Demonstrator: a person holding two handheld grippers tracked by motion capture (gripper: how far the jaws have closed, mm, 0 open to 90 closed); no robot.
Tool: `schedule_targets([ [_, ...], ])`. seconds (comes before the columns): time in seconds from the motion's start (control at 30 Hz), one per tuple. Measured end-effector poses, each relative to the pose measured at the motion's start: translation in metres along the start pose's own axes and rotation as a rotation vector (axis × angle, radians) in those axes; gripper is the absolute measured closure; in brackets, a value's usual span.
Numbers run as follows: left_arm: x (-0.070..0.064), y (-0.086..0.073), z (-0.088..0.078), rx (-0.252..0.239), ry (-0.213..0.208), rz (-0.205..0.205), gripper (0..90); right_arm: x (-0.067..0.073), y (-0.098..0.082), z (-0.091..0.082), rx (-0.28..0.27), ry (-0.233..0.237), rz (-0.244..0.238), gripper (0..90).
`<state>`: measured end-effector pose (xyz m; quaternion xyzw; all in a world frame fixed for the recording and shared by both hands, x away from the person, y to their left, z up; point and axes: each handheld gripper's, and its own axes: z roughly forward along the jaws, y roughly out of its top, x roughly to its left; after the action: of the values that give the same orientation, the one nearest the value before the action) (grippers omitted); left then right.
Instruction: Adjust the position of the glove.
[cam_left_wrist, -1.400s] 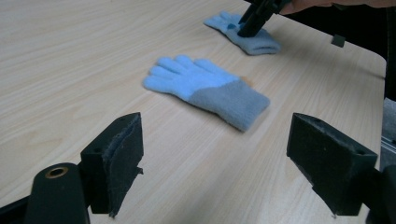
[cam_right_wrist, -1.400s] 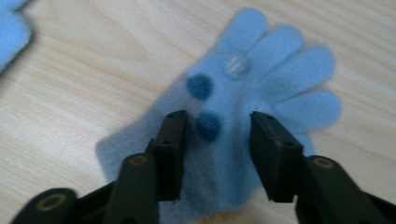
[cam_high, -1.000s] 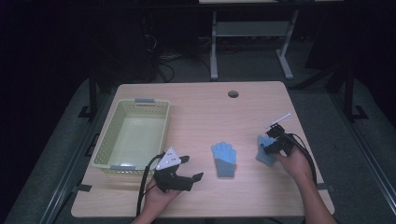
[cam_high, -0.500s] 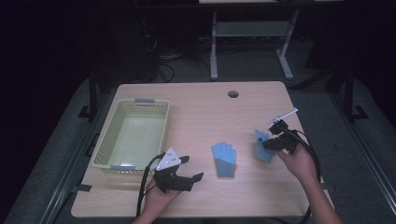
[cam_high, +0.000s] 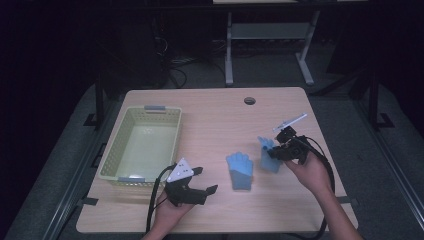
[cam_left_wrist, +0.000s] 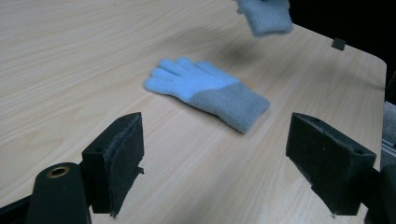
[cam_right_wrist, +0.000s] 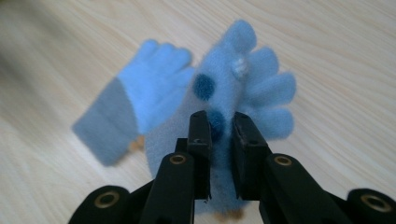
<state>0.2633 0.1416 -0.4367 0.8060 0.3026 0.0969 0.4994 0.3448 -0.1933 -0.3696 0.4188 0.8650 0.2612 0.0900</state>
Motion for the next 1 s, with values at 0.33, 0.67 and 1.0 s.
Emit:
schedule_targets([
  [0.33,0.000,0.001,-0.002,-0.016,0.008,0.009,19.3,0.029,0.015,0.005,-0.011,0.052,-0.073,78.9],
  [0.67,0.000,0.001,-0.002,-0.013,0.003,0.007,19.2,0.050,0.028,0.021,0.015,0.095,-0.129,78.3],
  [1.0,0.001,0.001,-0.003,-0.021,0.004,-0.004,19.2,0.057,0.026,0.043,0.071,0.150,-0.177,77.6],
])
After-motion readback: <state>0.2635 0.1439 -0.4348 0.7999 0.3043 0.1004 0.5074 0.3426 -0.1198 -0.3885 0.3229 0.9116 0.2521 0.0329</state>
